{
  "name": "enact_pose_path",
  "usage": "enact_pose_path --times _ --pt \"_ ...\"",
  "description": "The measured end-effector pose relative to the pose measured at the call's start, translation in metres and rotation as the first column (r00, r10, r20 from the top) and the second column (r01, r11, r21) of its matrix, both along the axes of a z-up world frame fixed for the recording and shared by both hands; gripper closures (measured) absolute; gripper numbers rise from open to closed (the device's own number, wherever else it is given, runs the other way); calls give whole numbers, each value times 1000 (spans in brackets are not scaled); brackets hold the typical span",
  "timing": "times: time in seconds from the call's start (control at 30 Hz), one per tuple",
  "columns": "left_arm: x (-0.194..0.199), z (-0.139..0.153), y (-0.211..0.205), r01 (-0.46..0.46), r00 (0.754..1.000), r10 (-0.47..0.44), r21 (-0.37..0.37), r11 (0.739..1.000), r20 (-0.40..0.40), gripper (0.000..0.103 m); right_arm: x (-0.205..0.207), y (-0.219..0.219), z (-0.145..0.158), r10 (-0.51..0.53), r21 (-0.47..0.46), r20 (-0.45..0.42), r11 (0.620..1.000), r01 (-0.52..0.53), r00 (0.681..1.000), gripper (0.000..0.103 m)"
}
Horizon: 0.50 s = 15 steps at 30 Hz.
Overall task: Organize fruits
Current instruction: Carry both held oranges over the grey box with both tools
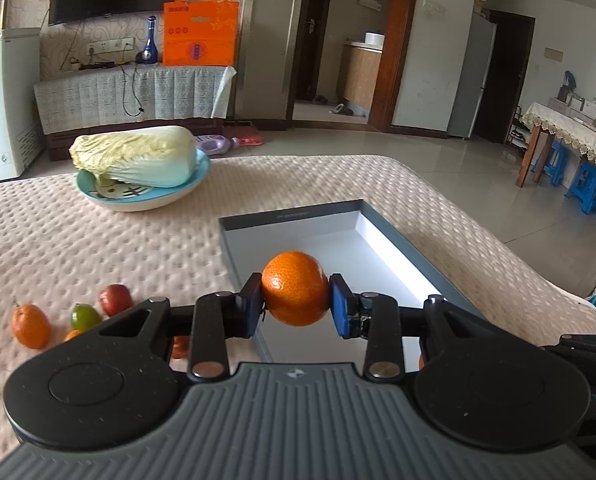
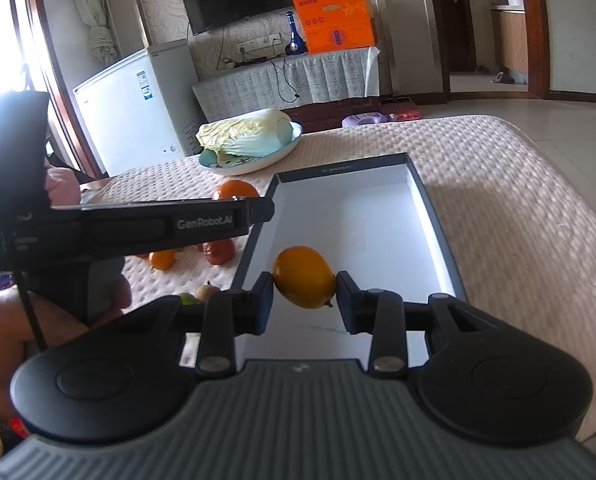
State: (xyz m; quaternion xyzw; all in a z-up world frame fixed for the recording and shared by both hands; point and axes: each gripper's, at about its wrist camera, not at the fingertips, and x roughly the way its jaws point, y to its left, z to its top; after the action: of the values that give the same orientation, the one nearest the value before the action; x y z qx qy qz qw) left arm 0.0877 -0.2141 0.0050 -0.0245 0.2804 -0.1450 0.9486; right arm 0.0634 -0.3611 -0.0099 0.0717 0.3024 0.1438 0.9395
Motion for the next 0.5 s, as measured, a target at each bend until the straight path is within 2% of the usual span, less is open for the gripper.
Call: enact_pose_path --times 0.5 --pt "27 -28 -36 30 998 -29 9 1000 -61 62 2 -13 -6 -34 -20 -33 999 33 999 66"
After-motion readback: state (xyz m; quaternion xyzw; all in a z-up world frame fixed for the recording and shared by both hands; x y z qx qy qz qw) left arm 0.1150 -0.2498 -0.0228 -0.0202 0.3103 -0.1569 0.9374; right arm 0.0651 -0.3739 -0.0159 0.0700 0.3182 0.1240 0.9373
